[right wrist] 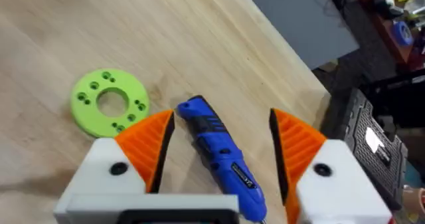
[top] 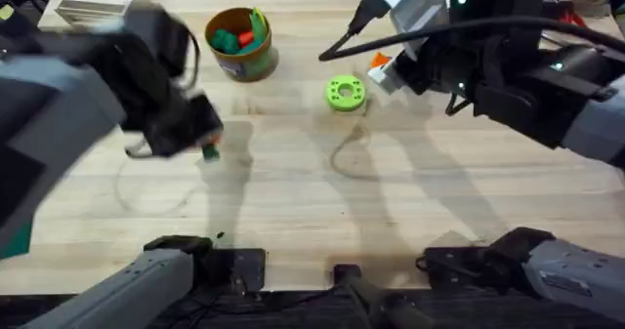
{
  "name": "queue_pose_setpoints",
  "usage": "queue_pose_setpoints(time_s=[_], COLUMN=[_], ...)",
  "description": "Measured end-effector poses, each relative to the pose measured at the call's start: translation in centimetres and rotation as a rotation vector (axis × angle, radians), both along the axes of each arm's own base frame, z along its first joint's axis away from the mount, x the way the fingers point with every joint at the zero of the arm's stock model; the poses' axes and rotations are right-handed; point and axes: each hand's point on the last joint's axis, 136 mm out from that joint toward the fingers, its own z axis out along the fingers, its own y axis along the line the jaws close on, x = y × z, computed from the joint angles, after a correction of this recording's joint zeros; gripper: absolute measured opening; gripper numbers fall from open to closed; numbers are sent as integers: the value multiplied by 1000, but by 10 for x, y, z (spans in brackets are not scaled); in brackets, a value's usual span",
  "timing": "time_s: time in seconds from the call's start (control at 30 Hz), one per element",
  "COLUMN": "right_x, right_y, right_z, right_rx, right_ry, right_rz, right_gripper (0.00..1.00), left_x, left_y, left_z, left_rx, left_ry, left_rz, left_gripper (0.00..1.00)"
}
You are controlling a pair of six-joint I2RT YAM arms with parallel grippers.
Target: Pick up the gripper from the table and insert it into the empty holder that is missing its gripper. Then pick up a screw, insert it into the mounting hole, and use the screwdriver to tighten it. Finally, clean up the table by picking up the vegetable and placing it into the bucket.
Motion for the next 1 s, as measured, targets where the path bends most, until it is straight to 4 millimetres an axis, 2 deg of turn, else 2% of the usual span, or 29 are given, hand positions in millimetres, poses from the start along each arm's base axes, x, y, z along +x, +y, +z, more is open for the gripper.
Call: queue_pose_setpoints(time_s=[0.17, 0.23, 0.37, 0.43, 0.63, 0.8, 0.93, 0.97, 1.0], right_x=[-17, -27, -50, -60, -89, -100, -106, -108, -109], right_y=[11, 16, 31, 40, 58, 51, 46, 45, 44], right_z=[10, 12, 13, 16, 34, 39, 41, 42, 42], right_rx=[44, 71, 109, 135, 305, 445, 526, 541, 552], right_ry=[3, 20, 57, 66, 90, 138, 169, 174, 179], right_rz=[18, 26, 56, 78, 75, -15, -76, -88, -97], right_gripper=[835, 836, 836, 836, 836, 836, 836, 836, 836], left_x=[77, 100, 134, 150, 185, 208, 214, 214, 215], left_y=[-10, -12, -18, -20, -27, -38, -43, -43, -44], left_z=[62, 80, 103, 107, 93, 68, 44, 37, 34], left_rx=[-38, -46, -67, -75, -105, -155, -177, -179, -177], left_ry=[-327, -441, -598, -649, -689, -681, -634, -618, -612], left_rz=[-41, -53, -74, -81, -104, -133, -143, -148, -152], left_gripper=[23, 23, 23, 23, 23, 23, 23, 61, 202])
